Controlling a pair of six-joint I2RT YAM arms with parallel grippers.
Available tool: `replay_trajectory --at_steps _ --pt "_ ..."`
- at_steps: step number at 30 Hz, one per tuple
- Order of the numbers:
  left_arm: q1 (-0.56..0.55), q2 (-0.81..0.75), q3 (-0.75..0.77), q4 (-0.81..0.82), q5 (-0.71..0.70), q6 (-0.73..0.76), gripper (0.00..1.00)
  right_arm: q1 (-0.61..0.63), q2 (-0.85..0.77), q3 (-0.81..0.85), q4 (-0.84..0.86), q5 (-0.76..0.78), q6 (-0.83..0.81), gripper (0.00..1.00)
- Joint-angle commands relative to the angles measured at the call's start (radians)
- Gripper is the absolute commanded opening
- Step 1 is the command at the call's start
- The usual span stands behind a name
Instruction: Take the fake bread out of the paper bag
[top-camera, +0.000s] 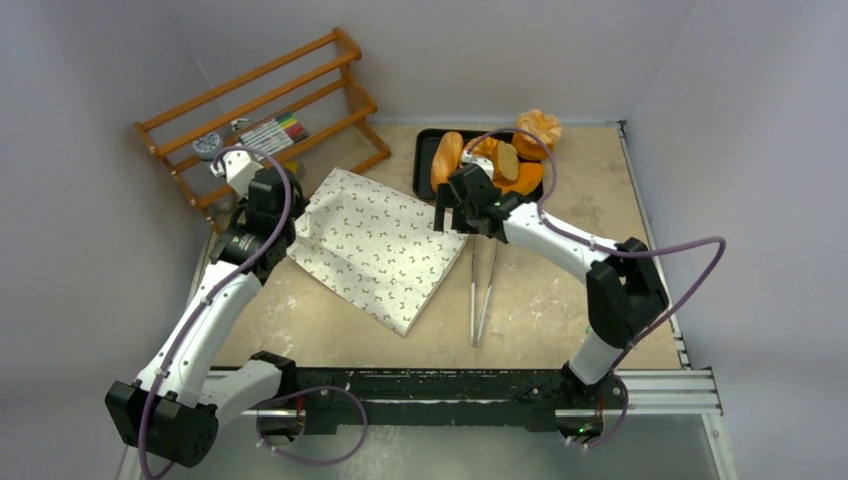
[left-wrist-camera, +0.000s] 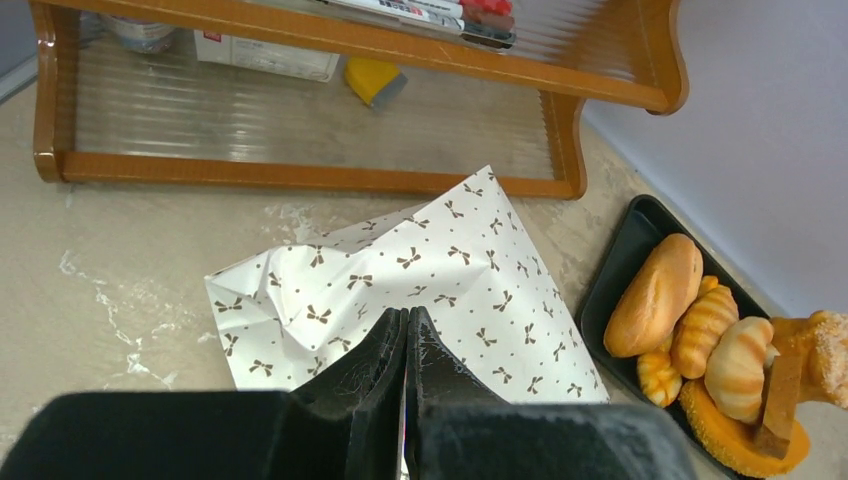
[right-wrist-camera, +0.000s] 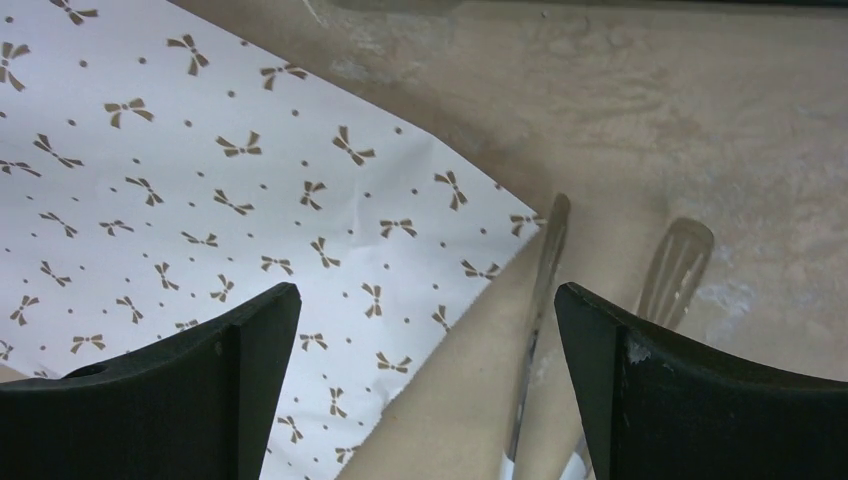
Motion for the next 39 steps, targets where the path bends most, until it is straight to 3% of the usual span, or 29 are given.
replay_trajectory --at_steps 1,11,25,33,39 --pt "0.002 -0.061 -0.023 0.007 0.006 -0.003 0.0 -0.002 0.061 0.105 0.017 -0.009 -0.088 1.0" --pt "0.002 -0.104 -0.079 -0.005 0.025 0.008 0.0 -0.091 0.114 0.097 0.109 -0.064 -0.182 1.0" --pt "0.002 -0.107 -0.101 0.005 0.032 0.009 0.01 -0.124 0.12 0.017 0.265 -0.374 -0.249 0.96" --pt "0.002 -0.1 -0.107 0.011 0.035 0.014 0.01 -0.124 0.113 -0.042 0.289 -0.376 -0.241 0.95" --pt "0.002 -0.105 -0.122 0.008 0.02 0.019 0.01 -0.124 0.11 -0.058 0.313 -0.412 -0.263 0.88"
